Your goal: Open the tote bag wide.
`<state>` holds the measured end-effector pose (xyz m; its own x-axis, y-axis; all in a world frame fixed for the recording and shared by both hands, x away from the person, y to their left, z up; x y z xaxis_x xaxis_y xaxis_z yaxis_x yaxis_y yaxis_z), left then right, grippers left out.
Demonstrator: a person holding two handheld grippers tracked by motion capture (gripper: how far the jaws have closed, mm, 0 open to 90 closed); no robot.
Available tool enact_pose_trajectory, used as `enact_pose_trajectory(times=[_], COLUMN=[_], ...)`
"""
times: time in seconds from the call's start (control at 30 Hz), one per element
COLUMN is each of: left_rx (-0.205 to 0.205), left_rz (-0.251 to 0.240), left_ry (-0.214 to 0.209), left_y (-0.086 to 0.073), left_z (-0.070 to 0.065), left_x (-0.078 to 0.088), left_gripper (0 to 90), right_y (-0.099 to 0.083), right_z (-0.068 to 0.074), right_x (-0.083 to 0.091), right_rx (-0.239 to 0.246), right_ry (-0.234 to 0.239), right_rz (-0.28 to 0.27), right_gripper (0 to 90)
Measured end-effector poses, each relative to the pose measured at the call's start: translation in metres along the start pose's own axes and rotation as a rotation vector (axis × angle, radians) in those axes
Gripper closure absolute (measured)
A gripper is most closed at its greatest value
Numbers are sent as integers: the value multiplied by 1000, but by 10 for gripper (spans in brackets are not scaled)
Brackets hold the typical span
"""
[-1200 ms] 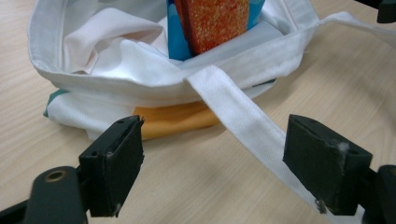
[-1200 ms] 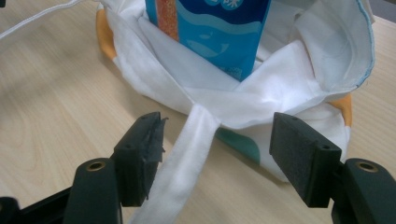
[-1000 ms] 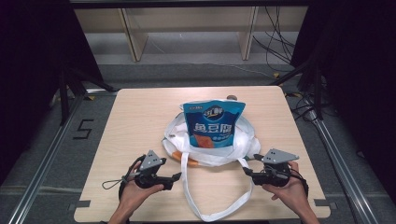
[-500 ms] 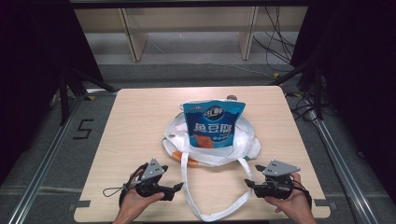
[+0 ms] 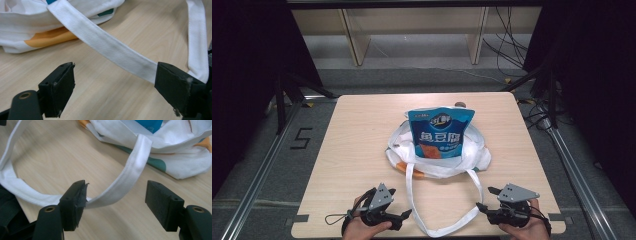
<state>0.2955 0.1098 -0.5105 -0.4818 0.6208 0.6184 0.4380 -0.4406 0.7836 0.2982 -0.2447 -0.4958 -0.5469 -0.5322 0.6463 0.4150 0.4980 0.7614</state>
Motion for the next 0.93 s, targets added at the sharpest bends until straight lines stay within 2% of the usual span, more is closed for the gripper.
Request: enact_pose_trajectory(times=[0.03,0.07,0.13,0.17,0.2,0.23,0.27,0.37,0.4,0.5,0.57,0.6,0.67,0.7,0.77,0.83,0.87,0.9,0.93], left_rx=[-22,-3,-18,-10,-7,-19,-17,-28,-19,-27,-7,-20,-11,-39,-23,-20,-15,-14,-13], left_rz=[9,1,16,6,6,7,7,18,18,27,10,20,11,26,28,11,10,8,13], left_ry=[10,4,4,-3,2,0,1,7,10,13,3,10,6,14,14,5,6,7,6], left_y=[-1,-2,-3,-3,-4,-4,-4,-5,-5,-5,-5,-5,-4,-4,-5,-5,-5,-5,-5], left_z=[0,-3,-5,-6,-8,-7,-7,-6,-6,-5,-7,-6,-7,-5,-5,-5,-5,-5,-5], left_x=[0,0,0,-1,-1,-1,-1,1,1,1,0,1,0,1,1,0,0,0,0], left_gripper=[157,157,157,157,157,158,157,158,158,158,158,159,159,158,159,159,159,159,159], right_y=[-1,-2,-4,-5,-6,-7,-8,-11,-12,-15,-16,-16,-16,-17,-17,-17,-17,-18,-18], right_z=[3,3,4,6,5,6,8,6,6,7,6,7,7,7,7,7,6,8,8], right_x=[2,3,6,7,8,10,11,12,13,13,13,13,13,13,13,12,12,13,13], right_rx=[-15,-7,2,-13,-8,-10,-32,-9,-14,-18,-8,-11,-12,-9,-9,-11,3,-22,-22], right_ry=[5,12,10,13,8,9,14,2,1,6,-1,4,3,0,2,18,8,5,4], right_rz=[1,-4,-12,-9,-10,-11,-4,-3,3,11,18,18,18,20,21,26,23,27,27], right_gripper=[339,340,340,339,339,340,339,339,340,340,340,340,340,340,340,340,340,340,340])
Point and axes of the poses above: each handheld gripper's, and its own axes: x roughly backward along the jaws, y roughly out of its top, z roughly to its left, the point moved 3 cm from there along -x, roughly forward along the jaws, and after that the axes turned 2 degrees about z, right-handed, at the moved point
